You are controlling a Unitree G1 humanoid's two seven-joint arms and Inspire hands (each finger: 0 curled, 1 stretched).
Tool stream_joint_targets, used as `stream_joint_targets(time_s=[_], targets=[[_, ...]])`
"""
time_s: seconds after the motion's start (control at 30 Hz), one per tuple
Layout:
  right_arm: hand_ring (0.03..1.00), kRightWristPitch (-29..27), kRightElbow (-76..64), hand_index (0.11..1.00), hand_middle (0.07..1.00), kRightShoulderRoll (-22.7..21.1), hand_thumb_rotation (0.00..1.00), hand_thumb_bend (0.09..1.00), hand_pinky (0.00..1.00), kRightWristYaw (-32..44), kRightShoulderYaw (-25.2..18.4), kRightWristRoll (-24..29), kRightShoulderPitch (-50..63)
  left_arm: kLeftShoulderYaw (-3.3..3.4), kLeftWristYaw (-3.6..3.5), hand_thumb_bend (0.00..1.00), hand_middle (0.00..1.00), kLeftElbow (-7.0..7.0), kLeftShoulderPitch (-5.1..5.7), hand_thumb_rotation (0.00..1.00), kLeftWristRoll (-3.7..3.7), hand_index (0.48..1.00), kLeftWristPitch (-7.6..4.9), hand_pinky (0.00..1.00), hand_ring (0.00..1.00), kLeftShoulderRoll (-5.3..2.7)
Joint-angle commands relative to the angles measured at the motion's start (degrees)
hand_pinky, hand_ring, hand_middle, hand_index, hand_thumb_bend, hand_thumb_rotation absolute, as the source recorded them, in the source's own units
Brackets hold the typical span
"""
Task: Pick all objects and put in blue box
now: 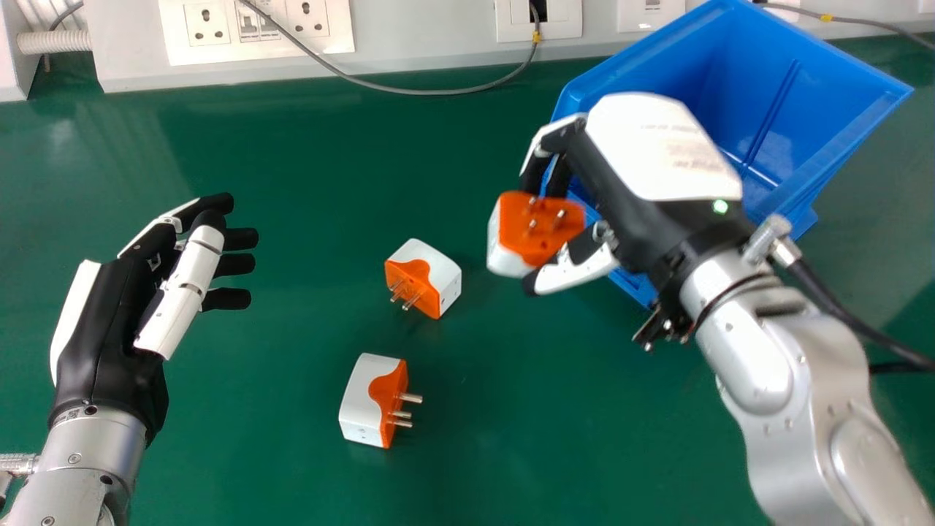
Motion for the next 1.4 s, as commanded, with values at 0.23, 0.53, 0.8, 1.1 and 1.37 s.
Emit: stream_joint_targets(time_s=[0.23,0.53,0.8,1.1,1.37], targets=[[0.075,1.58,5.11,0.469,0.445,-2.16,0.0,0.517,0.03,-1.54,-1.21,-1.82,-8.1,-0.21,0.35,0.27,0.72,-1.29,0.1,0.69,0.43,0.796,-0.58,0.62,0.72,0.47],[0.081,4.21,9.09,0.47,0.442,-3.74,0.0,0.517,0.04,-1.45,-0.87,-2.41,-12.38,-0.1,0.42,0.26,0.72,-1.83,0.53,0.69,0.24,0.796,-0.34,0.62,0.72,0.39],[0.086,7.29,12.14,0.471,0.433,-2.9,0.0,0.517,0.04,-2.1,-0.18,-3.51,-14.6,-0.02,0.48,0.26,0.72,-2.26,0.77,0.69,0.19,0.796,-0.17,0.62,0.72,0.4],[0.108,8.55,15.43,0.469,0.402,-2.61,0.0,0.511,0.06,-2.46,-0.02,-2.86,-17.57,0.0,0.55,0.26,0.72,-2.38,1.1,0.69,0.29,0.794,-0.44,0.62,0.71,0.37],[0.134,9.41,18.14,0.482,0.381,-2.39,0.0,0.505,0.08,-3.32,0.64,-3.07,-19.31,-0.03,0.64,0.26,0.72,-2.65,1.11,0.69,0.38,0.793,-0.2,0.62,0.71,0.46]])
